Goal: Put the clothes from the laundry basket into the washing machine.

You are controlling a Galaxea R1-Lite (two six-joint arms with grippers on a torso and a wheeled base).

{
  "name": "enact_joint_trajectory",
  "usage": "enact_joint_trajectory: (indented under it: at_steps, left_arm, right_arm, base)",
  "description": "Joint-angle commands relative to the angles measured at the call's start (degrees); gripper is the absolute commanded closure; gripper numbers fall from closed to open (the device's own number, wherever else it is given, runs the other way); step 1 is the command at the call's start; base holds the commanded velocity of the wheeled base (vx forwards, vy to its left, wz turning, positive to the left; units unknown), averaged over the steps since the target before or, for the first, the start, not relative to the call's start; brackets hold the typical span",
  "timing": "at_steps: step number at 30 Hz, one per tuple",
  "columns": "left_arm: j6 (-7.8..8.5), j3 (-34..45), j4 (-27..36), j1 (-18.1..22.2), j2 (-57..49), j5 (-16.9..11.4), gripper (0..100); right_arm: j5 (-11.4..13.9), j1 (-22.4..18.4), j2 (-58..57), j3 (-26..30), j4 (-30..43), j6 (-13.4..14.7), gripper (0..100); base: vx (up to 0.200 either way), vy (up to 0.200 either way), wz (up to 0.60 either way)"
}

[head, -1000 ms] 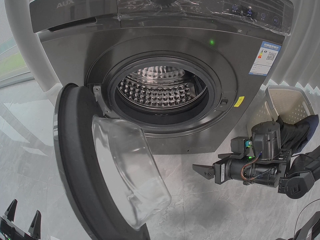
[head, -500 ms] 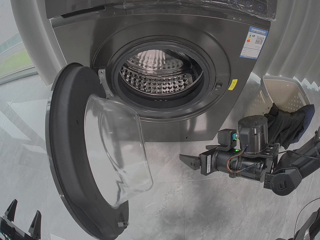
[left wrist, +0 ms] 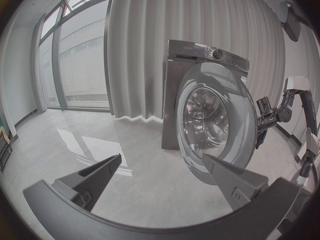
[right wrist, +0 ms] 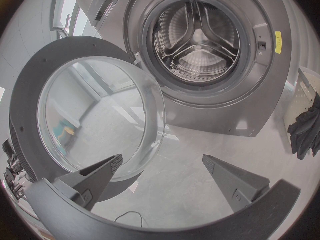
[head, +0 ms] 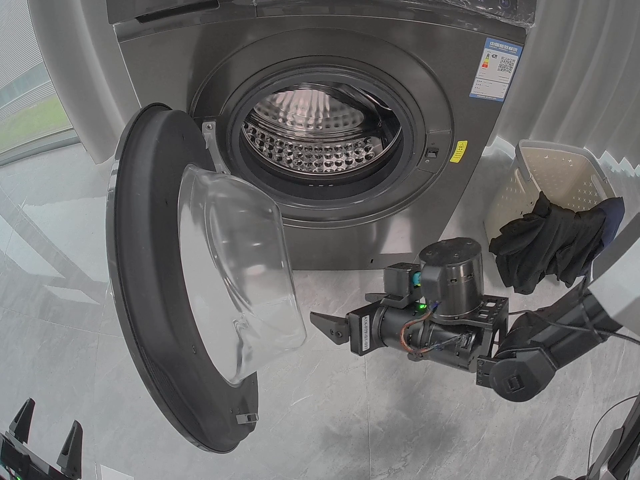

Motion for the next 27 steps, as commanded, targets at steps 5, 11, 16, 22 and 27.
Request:
enact_joint_trajectory:
  at_steps: [5, 11, 16, 22, 27]
  left_arm:
    - [-0.01, 1.01, -0.02, 0.0, -0.66, 0.01, 0]
    - [-0.01, 1.01, -0.02, 0.0, -0.66, 0.01, 0]
    - [0.07, 1.01, -0.02, 0.0, -0.66, 0.01, 0]
    - [0.07, 1.01, -0.02, 0.0, -0.66, 0.01, 0]
    - [0.07, 1.01, -0.02, 0.0, -0.66, 0.01, 0]
  right_arm:
    - [0.03, 3.24, 6.19, -3.61, -4.62, 1.01, 0]
    - [-0.14, 3.68, 6.45, -5.72, -6.29, 1.8, 0]
    - [-0.14, 2.1, 6.37, -6.87, -6.2, 1.8, 0]
    - [-0.14, 3.15, 8.39, -9.59, -6.38, 1.8, 0]
    - [-0.14, 4.39, 12.52, -15.57, -6.38, 1.8, 0]
  base:
    - [0.0, 0.0, 0.0]
    - [-0.033, 0.0, 0.0]
    - [-0.2, 0.0, 0.0]
    - [0.0, 0.0, 0.0]
    - [0.0, 0.0, 0.0]
